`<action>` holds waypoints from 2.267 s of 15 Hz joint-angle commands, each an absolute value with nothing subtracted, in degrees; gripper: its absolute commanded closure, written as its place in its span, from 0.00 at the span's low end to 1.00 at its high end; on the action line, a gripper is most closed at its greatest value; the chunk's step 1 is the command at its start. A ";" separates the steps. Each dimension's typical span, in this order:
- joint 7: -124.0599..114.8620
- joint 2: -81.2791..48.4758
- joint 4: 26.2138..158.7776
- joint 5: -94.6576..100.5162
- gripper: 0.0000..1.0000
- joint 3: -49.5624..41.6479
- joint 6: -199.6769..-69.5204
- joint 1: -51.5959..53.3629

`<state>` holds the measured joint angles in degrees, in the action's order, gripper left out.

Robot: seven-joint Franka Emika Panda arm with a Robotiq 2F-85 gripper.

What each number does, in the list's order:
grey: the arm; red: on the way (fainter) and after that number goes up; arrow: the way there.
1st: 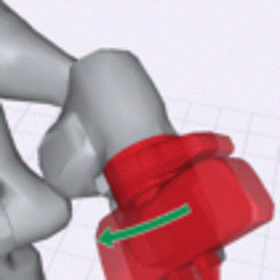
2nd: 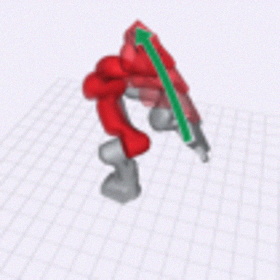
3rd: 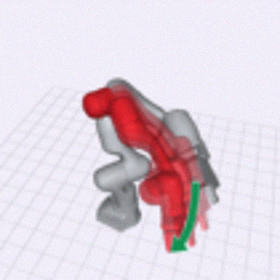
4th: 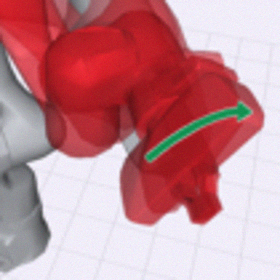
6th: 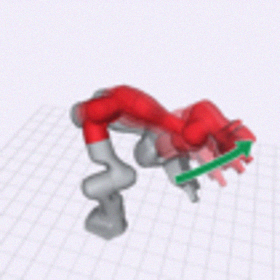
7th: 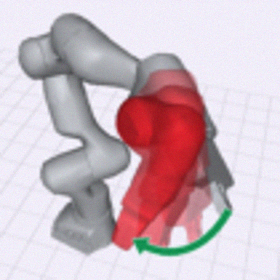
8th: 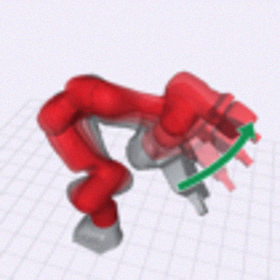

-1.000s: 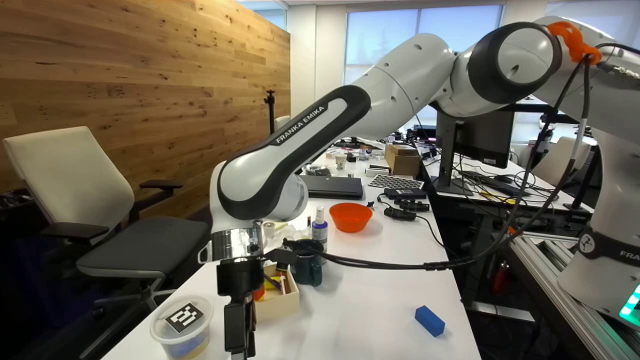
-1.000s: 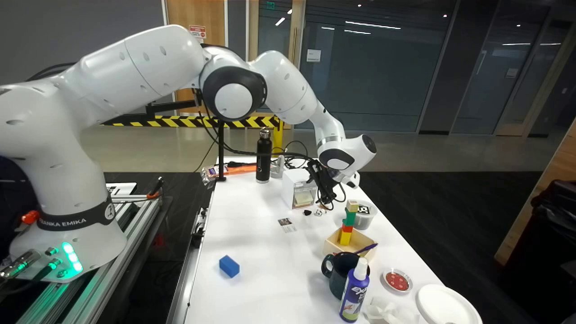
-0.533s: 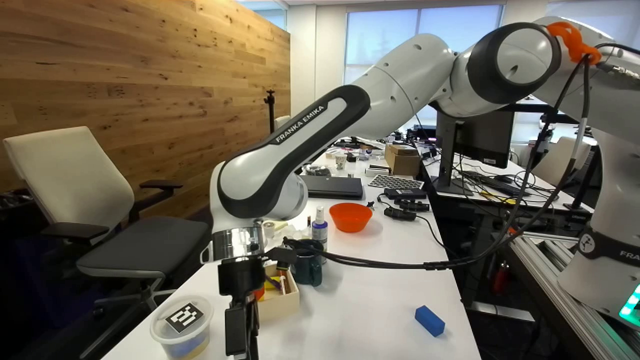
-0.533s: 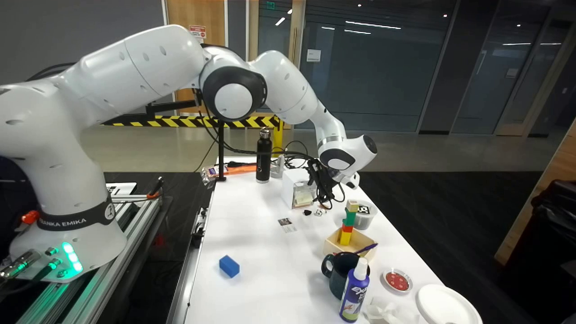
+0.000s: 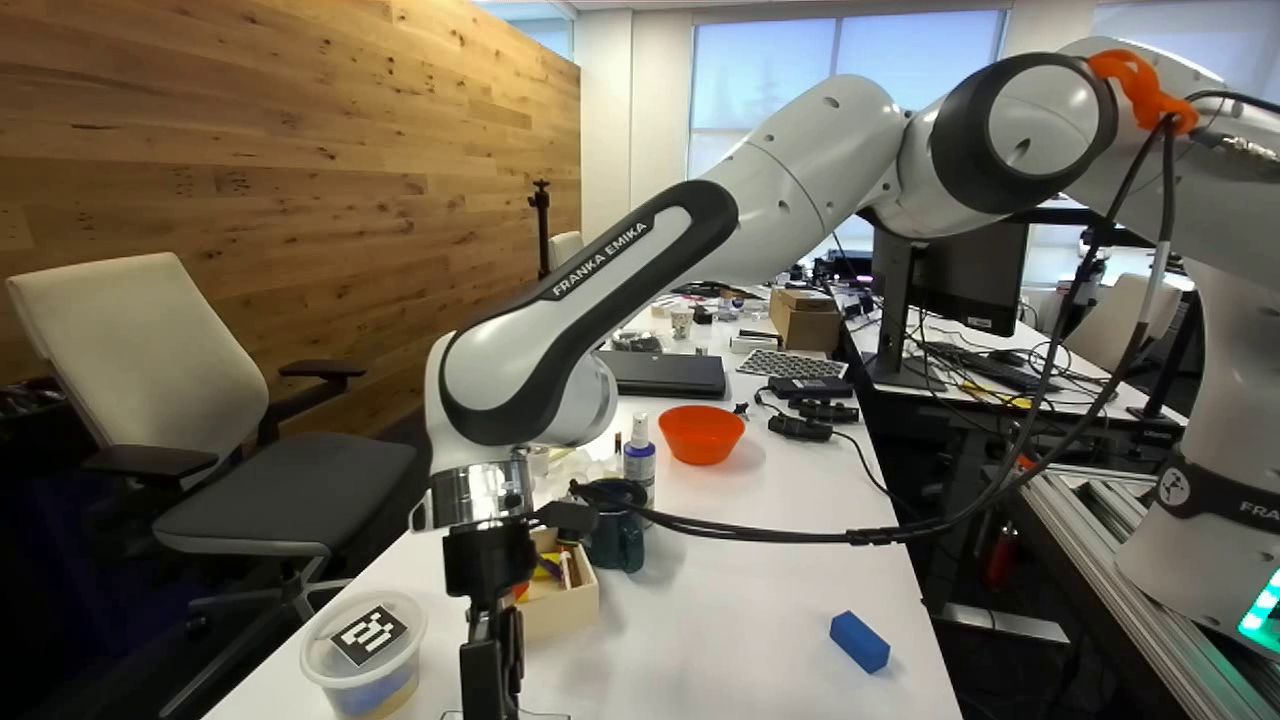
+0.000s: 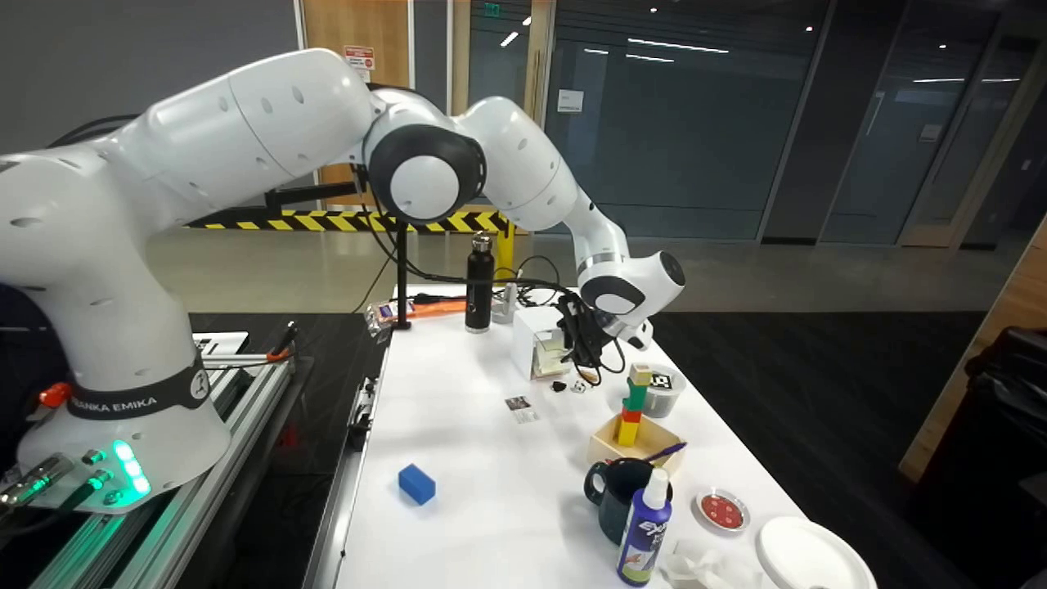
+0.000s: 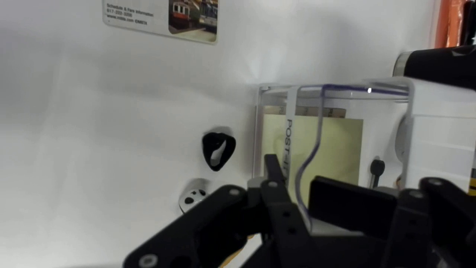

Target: Drop the pile of blocks inside the wooden box

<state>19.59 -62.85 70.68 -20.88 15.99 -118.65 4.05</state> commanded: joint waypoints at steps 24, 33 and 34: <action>12.84 -72.09 64.45 -21.96 1.00 16.80 -114.47 1.76; 10.55 -73.80 60.78 -22.00 0.74 16.65 -111.16 1.91; 10.39 -73.95 60.26 -22.00 0.68 16.63 -110.79 1.94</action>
